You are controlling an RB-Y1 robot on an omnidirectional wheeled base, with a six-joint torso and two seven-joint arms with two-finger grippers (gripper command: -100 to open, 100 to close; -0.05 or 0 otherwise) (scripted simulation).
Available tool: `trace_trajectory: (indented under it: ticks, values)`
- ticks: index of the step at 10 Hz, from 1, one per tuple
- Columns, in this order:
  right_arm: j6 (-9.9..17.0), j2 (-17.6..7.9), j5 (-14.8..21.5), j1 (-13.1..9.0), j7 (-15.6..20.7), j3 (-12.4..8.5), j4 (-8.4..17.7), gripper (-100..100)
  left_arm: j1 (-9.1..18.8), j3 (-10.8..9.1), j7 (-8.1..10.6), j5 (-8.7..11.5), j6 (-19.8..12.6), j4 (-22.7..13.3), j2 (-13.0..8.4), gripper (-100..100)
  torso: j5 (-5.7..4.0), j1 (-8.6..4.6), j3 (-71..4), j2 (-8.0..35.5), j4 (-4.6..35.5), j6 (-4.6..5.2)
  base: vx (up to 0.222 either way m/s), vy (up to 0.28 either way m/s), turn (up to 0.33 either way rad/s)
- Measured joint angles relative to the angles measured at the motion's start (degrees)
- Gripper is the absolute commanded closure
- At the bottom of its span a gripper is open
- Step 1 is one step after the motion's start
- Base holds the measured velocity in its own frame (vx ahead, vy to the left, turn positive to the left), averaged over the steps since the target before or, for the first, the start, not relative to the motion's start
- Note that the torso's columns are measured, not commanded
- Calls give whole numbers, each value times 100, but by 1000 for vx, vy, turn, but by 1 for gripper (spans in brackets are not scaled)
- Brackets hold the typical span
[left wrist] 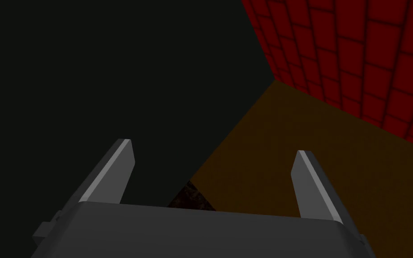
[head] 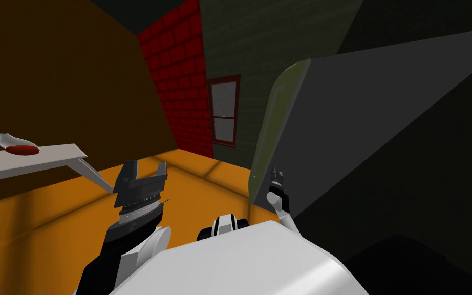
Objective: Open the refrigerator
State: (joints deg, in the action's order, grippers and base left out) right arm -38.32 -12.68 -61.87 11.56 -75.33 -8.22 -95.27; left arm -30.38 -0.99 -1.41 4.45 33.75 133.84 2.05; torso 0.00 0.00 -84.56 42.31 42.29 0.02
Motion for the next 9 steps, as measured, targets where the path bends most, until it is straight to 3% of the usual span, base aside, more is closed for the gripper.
trace_trajectory:
  ticks: [9]
  values:
    - [-53, -68, -1057, -656, -1233, 95, 659, -100, 0, 0, 0, 0, 0, 0, 0, 0, -3, -28, -24, -43, -4, -23, 13, -15, 159]
